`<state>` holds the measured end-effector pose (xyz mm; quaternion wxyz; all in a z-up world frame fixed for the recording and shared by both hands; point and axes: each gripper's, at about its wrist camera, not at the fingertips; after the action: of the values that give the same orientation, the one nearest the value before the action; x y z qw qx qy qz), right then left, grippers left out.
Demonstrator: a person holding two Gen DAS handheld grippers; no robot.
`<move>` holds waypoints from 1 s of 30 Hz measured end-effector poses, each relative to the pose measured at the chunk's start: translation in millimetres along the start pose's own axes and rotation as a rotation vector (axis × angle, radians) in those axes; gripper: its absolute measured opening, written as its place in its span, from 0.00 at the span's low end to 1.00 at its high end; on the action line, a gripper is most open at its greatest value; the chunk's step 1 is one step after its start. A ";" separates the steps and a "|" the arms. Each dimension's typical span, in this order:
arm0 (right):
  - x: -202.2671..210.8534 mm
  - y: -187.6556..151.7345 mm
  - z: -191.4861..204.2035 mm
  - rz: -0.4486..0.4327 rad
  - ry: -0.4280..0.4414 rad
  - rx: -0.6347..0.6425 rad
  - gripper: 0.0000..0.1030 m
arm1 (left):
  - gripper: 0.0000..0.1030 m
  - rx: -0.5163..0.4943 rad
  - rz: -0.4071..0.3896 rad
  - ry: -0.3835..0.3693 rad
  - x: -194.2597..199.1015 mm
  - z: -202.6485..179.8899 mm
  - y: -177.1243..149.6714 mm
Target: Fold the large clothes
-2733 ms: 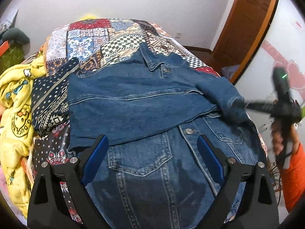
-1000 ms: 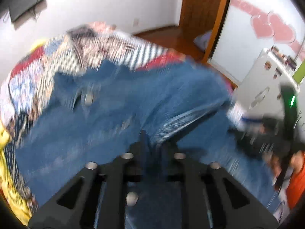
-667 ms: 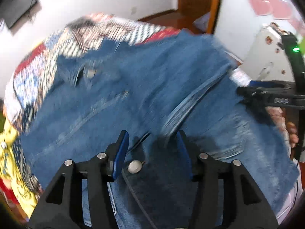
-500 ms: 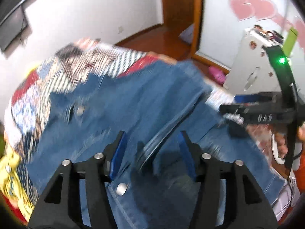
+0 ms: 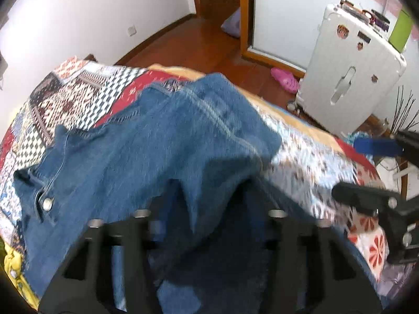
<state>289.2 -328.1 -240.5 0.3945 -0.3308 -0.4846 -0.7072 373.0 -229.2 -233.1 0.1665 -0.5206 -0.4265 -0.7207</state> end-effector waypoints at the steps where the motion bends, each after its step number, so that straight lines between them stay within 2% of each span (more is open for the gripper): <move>1: -1.5 0.2 -1.7 0.004 -0.003 -0.004 0.67 | 0.22 0.010 -0.006 -0.020 -1.1 0.9 1.6; 4: -6.6 3.2 -2.8 0.022 -0.016 -0.001 0.67 | 0.07 0.056 -0.042 -0.033 6.9 7.9 3.2; 6: -7.7 4.8 -0.5 0.027 -0.016 0.010 0.67 | 0.06 0.100 -0.073 -0.054 20.0 18.9 4.9; 10: -9.2 9.9 11.1 0.019 0.002 0.036 0.67 | 0.03 0.258 -0.207 -0.083 76.1 68.4 -4.9; 13: -16.3 15.0 29.1 0.021 0.008 0.088 0.67 | 0.03 0.413 -0.301 -0.079 123.9 113.1 -38.8; 15: -22.6 17.4 47.2 0.028 0.002 0.152 0.67 | 0.03 0.478 -0.336 -0.041 147.3 139.1 -68.4; 16: -25.0 17.5 54.8 0.026 -0.001 0.179 0.67 | 0.03 0.512 -0.342 0.003 158.6 152.9 -88.4; 18: -29.9 17.4 67.4 0.025 -0.012 0.232 0.67 | 0.03 0.567 -0.326 0.063 169.7 173.5 -122.1; 21: -39.4 16.8 79.3 0.038 -0.015 0.271 0.67 | 0.03 0.673 -0.250 0.143 169.6 203.4 -185.3; 25: -56.5 11.4 82.6 0.119 0.014 0.263 0.67 | 0.05 0.789 -0.143 0.133 144.8 220.8 -250.1; 26: -58.8 8.7 83.1 0.130 0.009 0.266 0.67 | 0.05 0.829 -0.117 0.091 133.5 222.8 -267.3; 27: -60.0 5.8 84.0 0.131 -0.007 0.278 0.67 | 0.07 0.864 -0.101 0.057 125.6 222.0 -279.9; 29: -58.7 2.6 89.0 0.125 -0.027 0.297 0.67 | 0.11 0.903 -0.074 0.058 116.0 220.1 -296.9; 30: -58.2 1.4 88.9 0.128 -0.035 0.303 0.67 | 0.12 0.919 -0.095 0.054 115.5 219.4 -303.6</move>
<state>325.4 -230.5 -261.7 0.4755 -0.3099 -0.5704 -0.5937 252.3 143.6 -243.4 0.3577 -0.3536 -0.7208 -0.4769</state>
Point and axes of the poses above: each gripper's, at about its wrist camera, not at the fingertips, and x roughly against the way its jaws point, z to its left, y to its top
